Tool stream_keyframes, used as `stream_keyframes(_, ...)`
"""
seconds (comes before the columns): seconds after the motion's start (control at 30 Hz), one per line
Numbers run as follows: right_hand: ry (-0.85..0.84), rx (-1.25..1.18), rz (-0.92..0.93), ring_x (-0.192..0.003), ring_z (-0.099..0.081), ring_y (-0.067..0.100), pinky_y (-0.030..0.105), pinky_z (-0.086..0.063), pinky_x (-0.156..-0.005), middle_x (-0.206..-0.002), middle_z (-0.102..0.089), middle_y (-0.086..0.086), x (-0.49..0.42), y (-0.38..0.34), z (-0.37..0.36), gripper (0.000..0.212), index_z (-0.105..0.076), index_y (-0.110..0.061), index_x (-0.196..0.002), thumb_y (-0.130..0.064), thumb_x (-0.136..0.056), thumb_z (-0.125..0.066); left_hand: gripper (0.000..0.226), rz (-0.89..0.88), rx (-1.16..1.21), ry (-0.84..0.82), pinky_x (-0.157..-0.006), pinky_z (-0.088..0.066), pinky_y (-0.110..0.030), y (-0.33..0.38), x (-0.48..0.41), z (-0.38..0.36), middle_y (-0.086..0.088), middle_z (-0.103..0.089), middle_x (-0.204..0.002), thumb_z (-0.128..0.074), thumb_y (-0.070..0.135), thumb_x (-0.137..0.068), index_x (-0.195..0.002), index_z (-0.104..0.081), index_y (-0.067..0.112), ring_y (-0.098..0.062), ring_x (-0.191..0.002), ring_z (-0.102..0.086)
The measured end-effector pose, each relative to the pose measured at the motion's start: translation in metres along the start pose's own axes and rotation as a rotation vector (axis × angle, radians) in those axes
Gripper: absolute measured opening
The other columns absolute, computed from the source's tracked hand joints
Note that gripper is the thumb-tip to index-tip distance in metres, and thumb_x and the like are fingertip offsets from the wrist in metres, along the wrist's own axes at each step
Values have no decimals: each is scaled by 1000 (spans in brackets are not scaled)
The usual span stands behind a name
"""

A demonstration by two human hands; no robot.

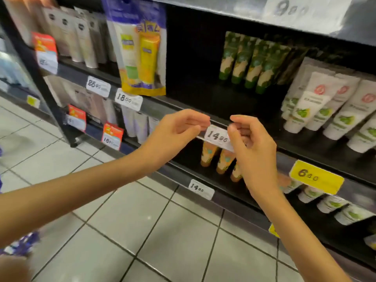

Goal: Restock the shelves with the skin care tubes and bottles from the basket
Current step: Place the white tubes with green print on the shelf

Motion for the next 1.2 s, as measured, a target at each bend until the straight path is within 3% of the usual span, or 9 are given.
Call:
stream_keyframes(0.13, -317, -82, 104, -93, -57, -2, 6, -42, -79, -98, -63, -8, 33, -61, -116, 15, -62, -19, -104, -16, -91, -55, 23, 55, -28, 147, -85, -46, -10, -21, 67, 109, 4, -68, -104, -50, -1, -90, -103, -63, 14, -1, -99, -63)
stream_keyframes(0.33, -902, -197, 262, -91, -59, 1, 7, -42, -83, -97, -66, -6, 127, -145, -294, 19, -63, -19, -103, -8, -87, -61, 28, 310, -156, 650, -82, -44, -5, -89, 243, 284, -2, -66, -98, -47, -10, -88, -99, -60, 12, 8, -85, -60)
stream_keyframes(0.5, -1117, -308, 230, -89, -63, 3, 15, -47, -86, -96, -68, -3, 188, -187, -400, 17, -65, -12, -101, -5, -87, -60, 23, 653, -238, 947, -70, -43, -3, -149, 411, 359, -5, -64, -98, -47, -8, -89, -103, -60, 3, 13, -76, -59)
stream_keyframes(0.73, -1282, -190, 104, -89, -63, 22, 28, -48, -88, -94, -68, 7, 241, -178, -474, 15, -65, -7, -99, 0, -87, -58, 20, 965, -263, 1017, -66, -38, 2, -214, 493, 371, -11, -67, -102, -54, -7, -86, -101, -66, -3, 3, -78, -59)
stream_keyframes(0.87, -1389, -32, 102, -84, -60, 14, 7, -43, -73, -92, -66, 5, 255, -173, -500, 16, -66, -6, -102, -5, -88, -58, 20, 1169, -52, 1051, -71, -42, -25, -262, 501, 333, -16, -66, -102, -53, 1, -88, -105, -64, -1, -24, -87, -59)
stream_keyframes(0.97, -1526, 96, 118, -83, -59, 10, 2, -40, -65, -91, -65, 2, 272, -169, -525, 19, -65, -10, -106, -14, -90, -57, 10, 1224, 104, 1157, -60, -36, -24, -275, 508, 309, -7, -56, -85, -53, 8, -88, -97, -56, 4, -18, -82, -48)
stream_keyframes(1.07, -1652, 220, 103, -92, -61, 19, 21, -46, -78, -101, -67, 9, 294, -159, -551, 23, -64, -9, -110, -16, -91, -54, 20, 1235, 147, 1171, -67, -40, -31, -278, 504, 307, -26, -58, -107, -52, 9, -89, -103, -58, -3, -32, -97, -57)
stream_keyframes(1.13, -1706, 277, 21, -95, -62, 24, 35, -49, -91, -109, -64, 20, 306, -149, -565, 25, -62, 1, -109, -13, -91, -52, 11, 1212, 188, 1161, -62, -38, -27, -280, 498, 309, 3, -46, -76, -49, 5, -88, -84, -58, 9, -20, -75, -54)
stream_keyframes(1.2, -1771, 368, -40, -89, -65, 28, 47, -46, -97, -107, -55, 37, 317, -138, -575, 35, -54, 17, -109, -13, -93, -50, 30, 1232, 252, 1164, -54, -27, -27, -292, 491, 308, -2, -39, -58, -47, 0, -86, -59, -42, 13, -14, -56, -37)
Point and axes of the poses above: each hand's wrist, its own x-axis away from the middle knuckle, its own z-axis out of the back of the hand, y = z × x, the point moved 9 cm from there along -x, towards the middle knuckle
